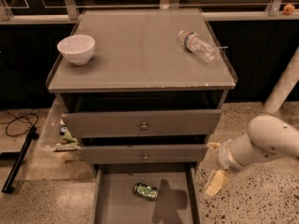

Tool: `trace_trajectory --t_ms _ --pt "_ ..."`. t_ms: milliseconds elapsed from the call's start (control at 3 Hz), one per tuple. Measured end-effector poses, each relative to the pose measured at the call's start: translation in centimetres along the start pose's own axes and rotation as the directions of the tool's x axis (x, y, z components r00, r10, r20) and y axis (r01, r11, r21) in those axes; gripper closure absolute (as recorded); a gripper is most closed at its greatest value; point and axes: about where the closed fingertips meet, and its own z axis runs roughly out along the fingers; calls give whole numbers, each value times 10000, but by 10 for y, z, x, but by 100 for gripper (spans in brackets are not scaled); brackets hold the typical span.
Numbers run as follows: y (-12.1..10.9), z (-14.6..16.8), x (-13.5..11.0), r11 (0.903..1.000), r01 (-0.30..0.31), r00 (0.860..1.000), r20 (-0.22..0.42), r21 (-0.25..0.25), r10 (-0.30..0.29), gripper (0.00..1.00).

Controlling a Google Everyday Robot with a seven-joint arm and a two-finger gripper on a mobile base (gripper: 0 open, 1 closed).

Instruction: Pick green can from bottom drawer and place on counter

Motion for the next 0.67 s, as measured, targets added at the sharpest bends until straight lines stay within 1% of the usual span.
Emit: trace_trajectory --t_ms 333,667 --pt "3 45 24 9994 -336 9982 488 17 334 0" --pt "10 88 49 9942 -904 9947 431 -586 930 0"
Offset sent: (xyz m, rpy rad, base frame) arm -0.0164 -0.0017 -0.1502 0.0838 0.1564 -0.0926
